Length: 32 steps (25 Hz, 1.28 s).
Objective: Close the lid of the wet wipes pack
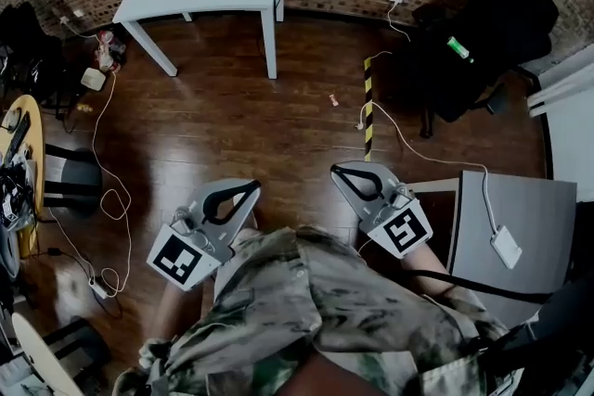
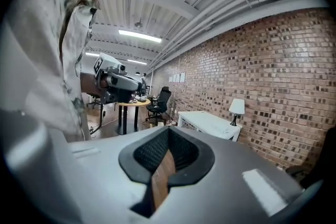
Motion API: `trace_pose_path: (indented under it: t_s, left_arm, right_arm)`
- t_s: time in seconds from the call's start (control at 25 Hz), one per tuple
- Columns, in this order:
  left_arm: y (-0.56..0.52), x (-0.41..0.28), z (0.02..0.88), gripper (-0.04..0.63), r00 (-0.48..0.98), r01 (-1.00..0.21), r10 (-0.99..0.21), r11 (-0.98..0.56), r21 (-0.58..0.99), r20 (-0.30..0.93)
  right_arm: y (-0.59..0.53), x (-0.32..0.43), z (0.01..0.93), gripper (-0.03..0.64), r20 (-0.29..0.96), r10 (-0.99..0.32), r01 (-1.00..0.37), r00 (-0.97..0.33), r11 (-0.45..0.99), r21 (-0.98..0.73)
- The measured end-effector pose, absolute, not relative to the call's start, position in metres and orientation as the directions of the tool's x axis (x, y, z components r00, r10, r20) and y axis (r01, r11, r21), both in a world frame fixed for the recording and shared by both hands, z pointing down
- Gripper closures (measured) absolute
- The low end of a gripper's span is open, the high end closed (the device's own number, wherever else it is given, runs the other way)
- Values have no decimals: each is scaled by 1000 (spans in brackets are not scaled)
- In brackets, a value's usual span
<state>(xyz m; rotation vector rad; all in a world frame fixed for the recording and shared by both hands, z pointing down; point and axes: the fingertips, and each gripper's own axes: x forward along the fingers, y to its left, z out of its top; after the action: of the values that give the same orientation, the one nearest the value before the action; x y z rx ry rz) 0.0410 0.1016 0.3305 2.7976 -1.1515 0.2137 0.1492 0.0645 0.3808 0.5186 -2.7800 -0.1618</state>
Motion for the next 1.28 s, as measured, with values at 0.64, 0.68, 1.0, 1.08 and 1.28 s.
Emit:
trace_pose_path:
  t_s: [0.64,0.68,1.0,1.08,1.28]
  left_arm:
    - [190,113,327,594,647,-747,-714,-665,32,266]
    - [197,111,326,594,647,-748,-717,-663,32,259]
    - [266,78,323,595,639,-761,-738,-647,39,217]
    - [284,67,322,594,640,-760,-737,-649,35,215]
    - [333,38,325,595,649,-754,-732,-656,42,208]
  right_arm:
    - [138,198,381,611,243,-252,-227,-937,966,126]
    - [144,195,381,611,244,-247,-222,-938,967,126]
    - [208,152,368,611,243,-212,-179,-947,972,152]
    - [223,142,364,611,232,-217,-184,-948,970,157]
    - [263,120,359,611,232,-240,-206,-943,966,159]
